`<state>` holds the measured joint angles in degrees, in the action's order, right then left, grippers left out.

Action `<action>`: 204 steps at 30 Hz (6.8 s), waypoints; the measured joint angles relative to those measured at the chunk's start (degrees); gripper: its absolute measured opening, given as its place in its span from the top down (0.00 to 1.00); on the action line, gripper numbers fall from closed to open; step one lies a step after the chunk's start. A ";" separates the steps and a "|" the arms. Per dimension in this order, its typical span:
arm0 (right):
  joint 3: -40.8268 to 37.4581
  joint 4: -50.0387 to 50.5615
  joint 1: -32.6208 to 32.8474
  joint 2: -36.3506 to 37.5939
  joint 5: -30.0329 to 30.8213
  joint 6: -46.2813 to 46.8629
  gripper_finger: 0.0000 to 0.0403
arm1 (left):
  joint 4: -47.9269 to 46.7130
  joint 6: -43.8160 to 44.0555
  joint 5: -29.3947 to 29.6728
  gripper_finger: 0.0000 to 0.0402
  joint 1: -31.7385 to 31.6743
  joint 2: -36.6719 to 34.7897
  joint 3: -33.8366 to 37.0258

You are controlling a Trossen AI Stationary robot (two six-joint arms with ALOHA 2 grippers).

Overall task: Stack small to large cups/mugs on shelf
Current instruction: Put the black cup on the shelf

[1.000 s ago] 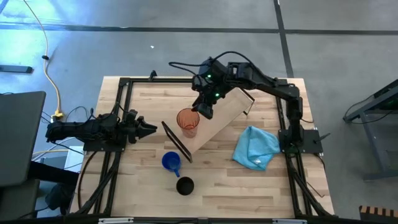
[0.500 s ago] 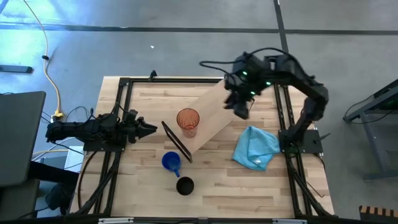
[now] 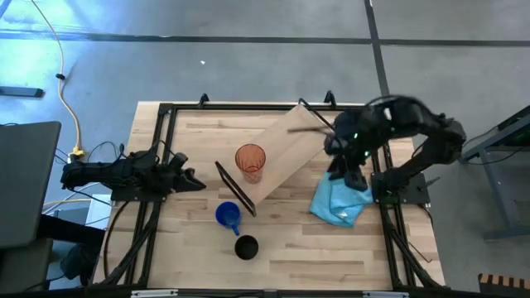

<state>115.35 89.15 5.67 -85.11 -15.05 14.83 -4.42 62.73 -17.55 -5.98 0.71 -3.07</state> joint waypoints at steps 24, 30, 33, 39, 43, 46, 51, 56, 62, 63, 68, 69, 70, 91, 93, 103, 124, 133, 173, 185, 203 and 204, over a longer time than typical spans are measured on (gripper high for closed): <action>-40.65 -39.62 14.28 3.35 1.88 14.34 0.74 | 15.55 18.96 -12.98 0.61 0.04 0.08 -0.07; -40.65 -56.53 15.15 3.35 3.97 8.35 0.74 | 14.97 12.63 -12.47 0.61 0.26 3.73 -3.78; -40.63 -59.95 15.15 3.35 5.82 7.77 0.74 | 15.00 6.91 -11.54 0.61 2.21 7.55 -6.87; -40.63 -60.63 14.39 3.37 9.64 10.49 0.74 | 14.62 -4.74 -6.74 0.61 9.36 18.43 -13.50; -40.63 -59.55 13.84 4.92 14.57 11.88 0.74 | 14.30 -9.59 -2.38 0.61 15.22 28.13 -17.44; -40.62 -58.32 13.81 7.36 16.99 11.87 0.74 | 14.01 -11.56 1.27 0.61 19.86 36.36 -20.86; -38.82 -56.57 15.36 13.80 21.08 7.64 0.74 | 12.86 -14.28 7.71 0.61 26.78 49.74 -27.81; -37.38 -56.01 19.40 22.37 28.81 1.00 0.74 | 10.60 -14.28 14.44 0.61 30.36 61.22 -35.96; -37.35 -53.85 26.30 32.64 39.19 -3.37 0.74 | -2.66 -11.63 22.77 0.61 30.86 72.60 -48.76; -37.35 -53.16 27.36 33.94 40.56 -3.69 0.74 | -5.28 -11.43 23.49 0.61 30.86 74.13 -50.76; -37.35 -49.05 30.94 38.67 45.49 -5.63 0.74 | -15.09 -11.43 24.70 0.61 30.86 82.37 -60.62; -37.35 -48.29 31.29 39.26 45.96 -5.92 0.74 | -16.14 -11.40 24.69 0.61 30.86 83.86 -62.42; -37.35 -47.65 31.58 39.76 46.07 -6.20 0.74 | -17.54 -11.29 24.69 0.61 30.86 85.14 -64.07; -37.37 -42.16 32.37 43.32 46.08 -8.67 0.74 | -38.21 -6.90 26.22 0.61 31.87 91.60 -73.31; -37.37 -42.17 32.37 43.55 46.09 -8.86 0.74 | -37.99 -6.76 26.22 0.61 31.87 91.98 -73.35; -37.39 -42.14 32.37 43.68 46.40 -8.87 0.74 | -37.71 -6.77 23.96 0.61 31.87 94.90 -73.26; -37.40 -40.58 32.37 43.70 46.40 -8.90 0.74 | -37.59 -3.89 24.25 0.61 31.87 96.04 -73.24; -37.41 -40.44 32.37 43.70 46.40 -8.86 0.74 | -36.04 -3.74 24.67 0.61 31.87 96.04 -73.24; -37.42 -37.44 32.35 43.59 46.36 -4.81 0.74 | -46.58 -12.64 33.50 1.00 31.81 98.92 -95.21; -37.42 -37.44 32.35 43.57 46.36 -4.41 0.74 | -49.88 -23.23 45.76 1.00 27.20 98.88 -110.48; -37.42 -37.44 32.35 43.48 46.38 -0.23 0.74 | -49.79 -47.14 46.52 1.00 10.53 98.90 -125.13; -37.42 -37.45 32.35 43.46 46.41 0.08 0.74 | -49.75 -48.31 46.52 1.00 9.47 98.90 -126.06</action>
<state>77.93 51.69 38.02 -41.65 31.36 14.91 -54.17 14.42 28.97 3.49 99.61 -129.13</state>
